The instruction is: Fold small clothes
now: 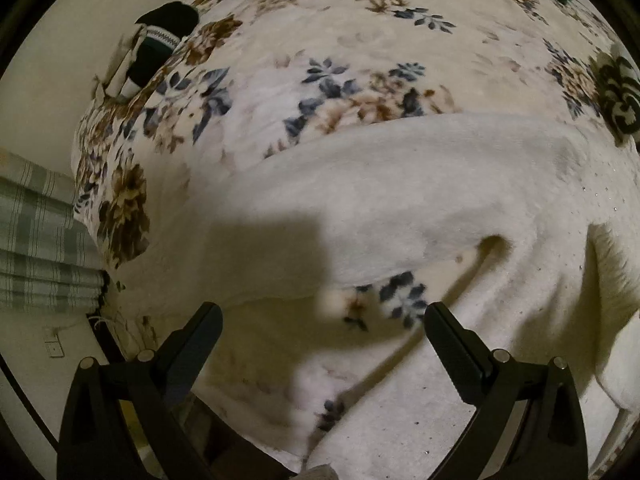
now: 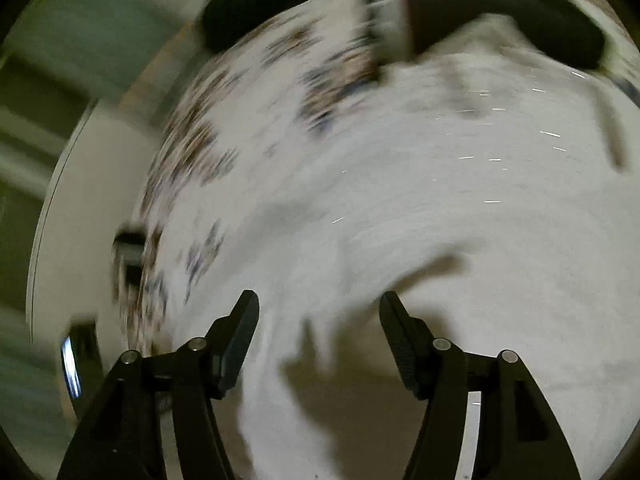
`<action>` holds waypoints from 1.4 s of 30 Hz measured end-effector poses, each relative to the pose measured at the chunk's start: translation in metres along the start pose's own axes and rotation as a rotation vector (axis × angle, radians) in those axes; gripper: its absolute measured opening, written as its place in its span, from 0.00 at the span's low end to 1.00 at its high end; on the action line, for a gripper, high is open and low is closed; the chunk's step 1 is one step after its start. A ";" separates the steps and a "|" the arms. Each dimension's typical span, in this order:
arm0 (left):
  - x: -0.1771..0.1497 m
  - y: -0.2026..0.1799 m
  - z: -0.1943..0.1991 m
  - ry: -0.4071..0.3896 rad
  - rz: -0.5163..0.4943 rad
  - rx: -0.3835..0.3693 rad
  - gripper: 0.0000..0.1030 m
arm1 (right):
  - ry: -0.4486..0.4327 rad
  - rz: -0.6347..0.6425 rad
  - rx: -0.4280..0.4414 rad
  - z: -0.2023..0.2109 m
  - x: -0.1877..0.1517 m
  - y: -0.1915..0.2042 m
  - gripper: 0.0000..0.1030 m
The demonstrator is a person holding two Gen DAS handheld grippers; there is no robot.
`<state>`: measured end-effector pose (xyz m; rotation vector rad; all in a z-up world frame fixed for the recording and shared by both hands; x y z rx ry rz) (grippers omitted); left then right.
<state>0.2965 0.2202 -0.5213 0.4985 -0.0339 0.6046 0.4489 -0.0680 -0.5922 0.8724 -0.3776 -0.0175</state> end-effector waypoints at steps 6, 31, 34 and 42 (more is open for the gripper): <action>-0.006 0.005 0.001 0.016 0.015 0.008 1.00 | -0.040 -0.266 -0.054 -0.027 -0.008 -0.038 0.49; 0.018 -0.151 0.013 0.056 -0.084 -0.205 0.39 | -0.083 -0.270 -0.264 0.151 -0.003 -0.138 0.59; 0.023 -0.153 0.023 -0.026 -0.093 -0.164 0.13 | -0.093 -0.257 -0.288 0.161 -0.004 -0.142 0.59; 0.029 -0.107 0.058 -0.138 0.009 -0.192 0.09 | -0.077 -0.269 -0.301 0.158 -0.007 -0.158 0.59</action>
Point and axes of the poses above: each gripper's, at about its wrist camera, not at the fingertips, and z roughly against the way its jaws point, y to its left, x to its top, the point moved 6 cm from there along -z, roughly the way its jaws point, and after that the axes turned 15 degrees about x, right-handed, at the moved point
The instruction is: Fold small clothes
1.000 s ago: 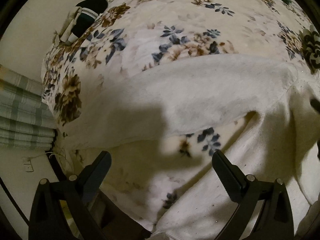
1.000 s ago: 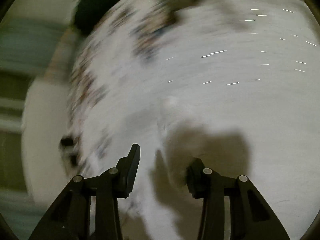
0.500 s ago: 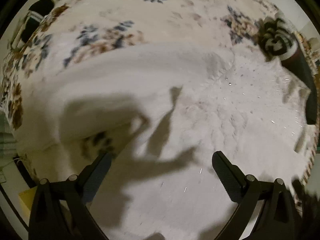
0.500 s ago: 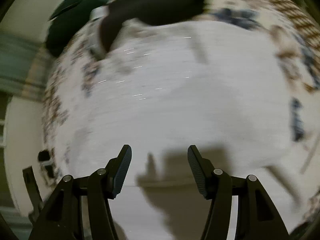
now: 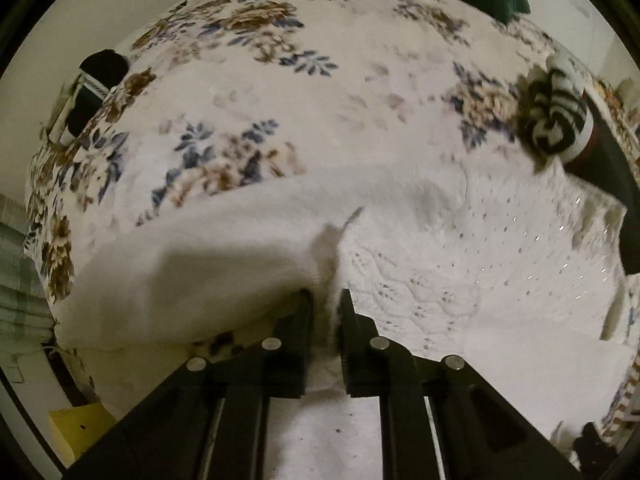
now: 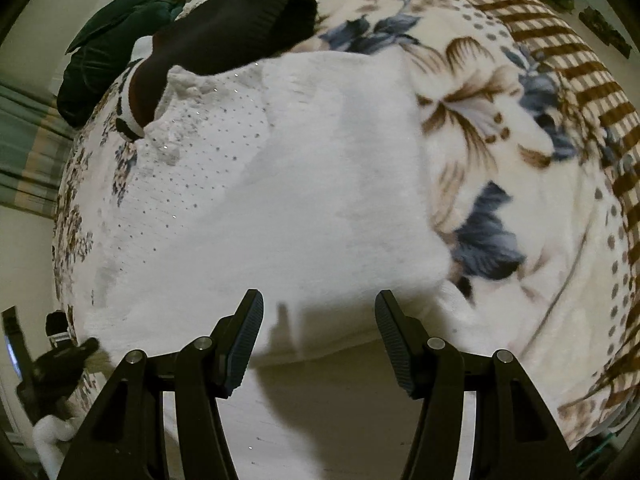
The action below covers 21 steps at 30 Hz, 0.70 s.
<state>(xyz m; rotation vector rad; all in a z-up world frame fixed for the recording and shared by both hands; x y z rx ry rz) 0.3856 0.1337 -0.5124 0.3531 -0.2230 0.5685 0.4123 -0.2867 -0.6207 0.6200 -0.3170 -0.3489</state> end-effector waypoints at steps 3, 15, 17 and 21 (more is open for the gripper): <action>0.005 0.001 0.010 -0.019 0.000 -0.005 0.04 | 0.028 0.036 -0.012 -0.004 -0.003 -0.002 0.59; 0.012 -0.006 0.019 -0.003 -0.036 -0.141 0.07 | 0.106 0.095 -0.088 -0.007 -0.010 -0.044 0.57; 0.011 -0.010 0.012 0.029 -0.029 -0.180 0.07 | 0.046 0.034 -0.093 0.001 0.002 -0.061 0.50; 0.009 -0.018 -0.003 0.055 -0.050 -0.177 0.33 | 0.025 0.082 -0.152 -0.002 0.004 -0.062 0.49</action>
Point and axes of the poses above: each gripper's, at about its wrist camera, not at the fingertips, and z roughly against the way its jaws point, y to its left, x to its top, the point moved 6 cm from there along -z, roughly the way its jaws point, and after that the axes turned 15 degrees about x, right-handed, at the moved point
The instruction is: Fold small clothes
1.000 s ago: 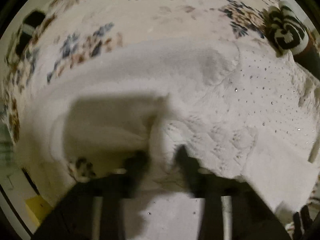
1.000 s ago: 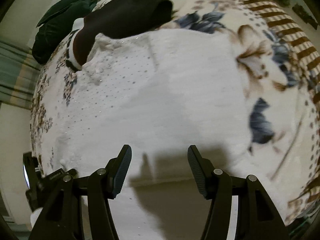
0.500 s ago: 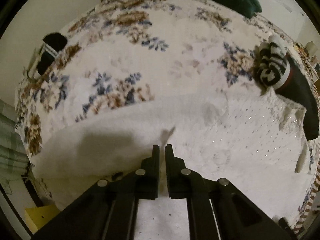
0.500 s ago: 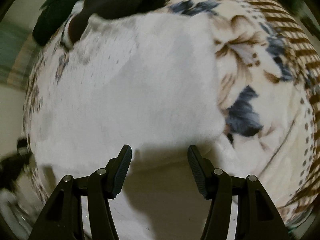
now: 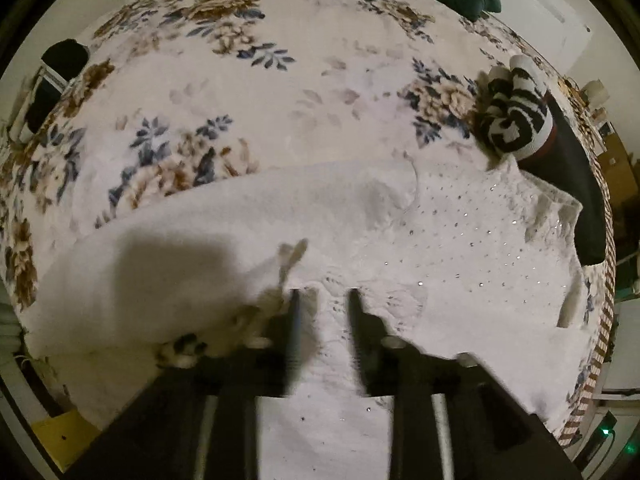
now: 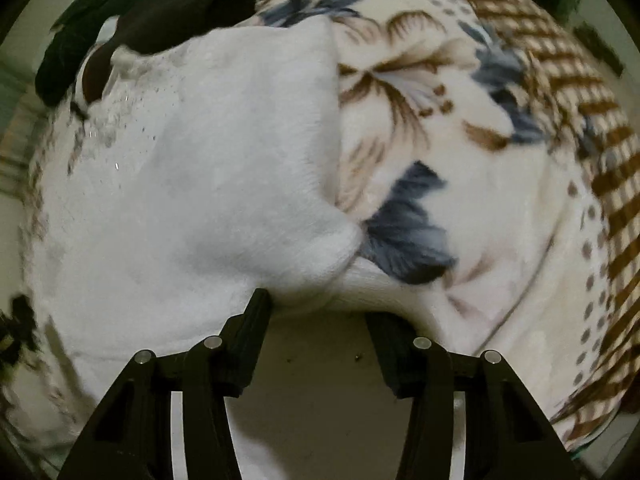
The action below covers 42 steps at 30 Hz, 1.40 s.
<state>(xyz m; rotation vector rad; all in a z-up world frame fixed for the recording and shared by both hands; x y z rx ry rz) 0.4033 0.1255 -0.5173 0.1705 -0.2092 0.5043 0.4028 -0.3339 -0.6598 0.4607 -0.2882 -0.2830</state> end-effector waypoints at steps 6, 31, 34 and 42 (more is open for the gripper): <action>0.001 -0.014 -0.043 0.066 -0.070 0.065 0.48 | -0.023 -0.016 0.005 -0.003 0.000 -0.004 0.50; 0.056 -0.006 -0.031 -0.128 -0.076 0.056 0.07 | -0.045 -0.033 -0.008 0.003 -0.008 -0.004 0.48; 0.040 -0.004 -0.048 -0.037 -0.070 0.035 0.08 | -0.027 -0.013 -0.015 0.003 -0.010 0.001 0.50; 0.010 0.043 -0.010 -0.056 0.114 -0.015 0.85 | 0.033 0.058 0.002 0.012 -0.018 0.046 0.81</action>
Point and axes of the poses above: each gripper's, at about its wrist camera, not at the fingertips, and z roughly against the way its jaws point, y to its left, x to its top, the point moved 6 cm from there along -z, roughly the way its jaws point, and after that the axes turned 15 degrees about x, right-handed, at the moved point
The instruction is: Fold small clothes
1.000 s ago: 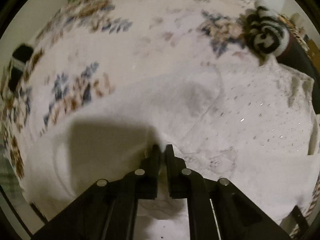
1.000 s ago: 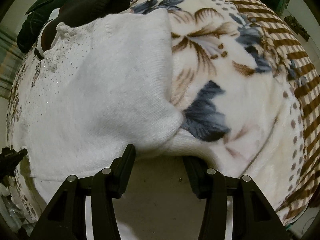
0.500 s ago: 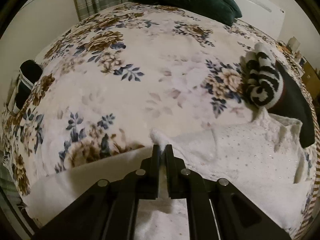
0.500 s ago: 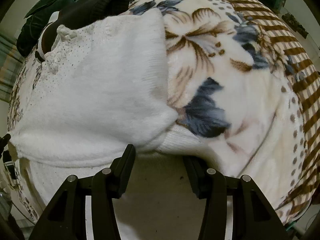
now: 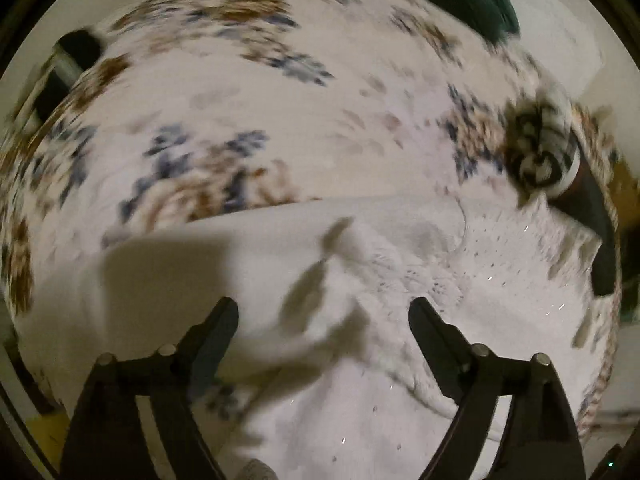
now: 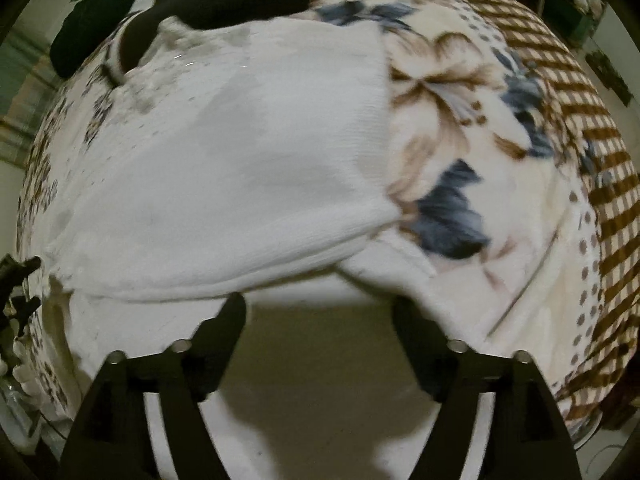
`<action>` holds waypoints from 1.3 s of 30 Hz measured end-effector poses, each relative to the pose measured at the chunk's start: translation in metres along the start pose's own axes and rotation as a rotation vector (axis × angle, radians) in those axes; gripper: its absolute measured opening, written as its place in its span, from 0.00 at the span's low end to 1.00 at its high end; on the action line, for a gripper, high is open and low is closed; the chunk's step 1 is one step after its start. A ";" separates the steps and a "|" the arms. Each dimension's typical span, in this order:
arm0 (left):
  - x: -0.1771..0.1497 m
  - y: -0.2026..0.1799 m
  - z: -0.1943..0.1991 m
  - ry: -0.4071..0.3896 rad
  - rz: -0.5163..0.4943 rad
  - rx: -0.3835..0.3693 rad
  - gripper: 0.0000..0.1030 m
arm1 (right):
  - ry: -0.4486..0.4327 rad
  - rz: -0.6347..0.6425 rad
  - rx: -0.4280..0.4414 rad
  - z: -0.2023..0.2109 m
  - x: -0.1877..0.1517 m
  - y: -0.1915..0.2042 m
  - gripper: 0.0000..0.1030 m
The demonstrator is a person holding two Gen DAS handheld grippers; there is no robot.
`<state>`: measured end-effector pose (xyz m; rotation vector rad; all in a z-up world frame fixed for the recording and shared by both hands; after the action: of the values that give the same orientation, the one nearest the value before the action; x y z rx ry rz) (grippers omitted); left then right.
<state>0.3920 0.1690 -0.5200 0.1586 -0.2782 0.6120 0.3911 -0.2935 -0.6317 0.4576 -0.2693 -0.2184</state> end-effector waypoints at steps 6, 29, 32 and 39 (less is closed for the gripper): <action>-0.043 0.101 0.015 0.055 0.314 -0.029 0.85 | 0.037 0.109 0.008 -0.010 -0.001 0.062 0.87; -0.107 0.355 -0.083 0.125 1.126 0.151 0.09 | 0.028 0.206 -0.187 -0.078 0.013 0.145 0.87; -0.105 0.355 -0.061 0.072 1.097 0.168 0.08 | 0.024 0.240 -0.236 -0.079 0.015 0.154 0.87; -0.060 0.331 0.010 -0.101 0.908 0.197 0.08 | 0.018 0.314 -0.338 -0.076 0.021 0.172 0.87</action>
<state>0.1486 0.4017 -0.5078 0.2541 -0.3858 1.5371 0.4595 -0.1179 -0.6131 0.0788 -0.2770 0.0481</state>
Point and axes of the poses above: each gripper's, at about its wrist camera, not at the fingertips, and z roughly against the way its jaws point, y to its left, x to its top, the point moved 6 cm from there along -z, roughly the way its jaws point, and after that the axes turned 15 degrees about x, right-handed, at the moved point
